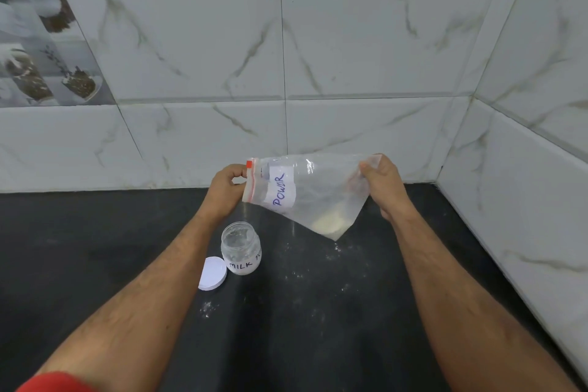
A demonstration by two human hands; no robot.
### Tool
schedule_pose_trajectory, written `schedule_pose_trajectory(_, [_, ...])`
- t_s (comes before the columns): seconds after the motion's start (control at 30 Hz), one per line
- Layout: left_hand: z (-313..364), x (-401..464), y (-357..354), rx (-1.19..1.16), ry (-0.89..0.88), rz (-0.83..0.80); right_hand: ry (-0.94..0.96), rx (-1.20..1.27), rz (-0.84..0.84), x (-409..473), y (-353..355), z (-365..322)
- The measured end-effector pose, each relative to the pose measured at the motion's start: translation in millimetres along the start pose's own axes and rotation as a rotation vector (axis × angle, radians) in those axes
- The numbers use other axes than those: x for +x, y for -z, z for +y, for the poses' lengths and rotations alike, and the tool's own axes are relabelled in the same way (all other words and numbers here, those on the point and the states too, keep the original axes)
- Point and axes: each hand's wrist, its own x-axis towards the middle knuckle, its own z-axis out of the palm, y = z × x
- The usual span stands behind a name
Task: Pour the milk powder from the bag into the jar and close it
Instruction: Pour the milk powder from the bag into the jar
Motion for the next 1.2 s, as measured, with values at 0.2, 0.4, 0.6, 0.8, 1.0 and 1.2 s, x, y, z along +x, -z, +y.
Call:
schedule_pose_trajectory(0.2, [11,0,-4,0.030,-0.026,-0.033,-0.041,0.022,0.003,2,3,8])
schedule_pose_trajectory(0.4, [48,-1,-15,0.085,-0.090,-0.175,-0.229,0.116,0.109,11,12,31])
schedule_pose_trajectory(0.6, [105,13,-56,0.400,-0.198,-0.228,-0.393,0.117,0.259,-4,5,61])
schedule_pose_trajectory(0.8, [124,18,-90,0.670,-0.155,-0.224,-0.359,0.220,0.077,-39,-8,68])
schedule_pose_trajectory(1.0, [141,24,-97,0.667,-0.173,-0.157,-0.502,0.579,-0.089,-77,-29,93])
schedule_pose_trajectory(1.2, [163,24,-117,0.533,-0.206,-0.189,-0.712,0.854,-0.128,-71,-61,98])
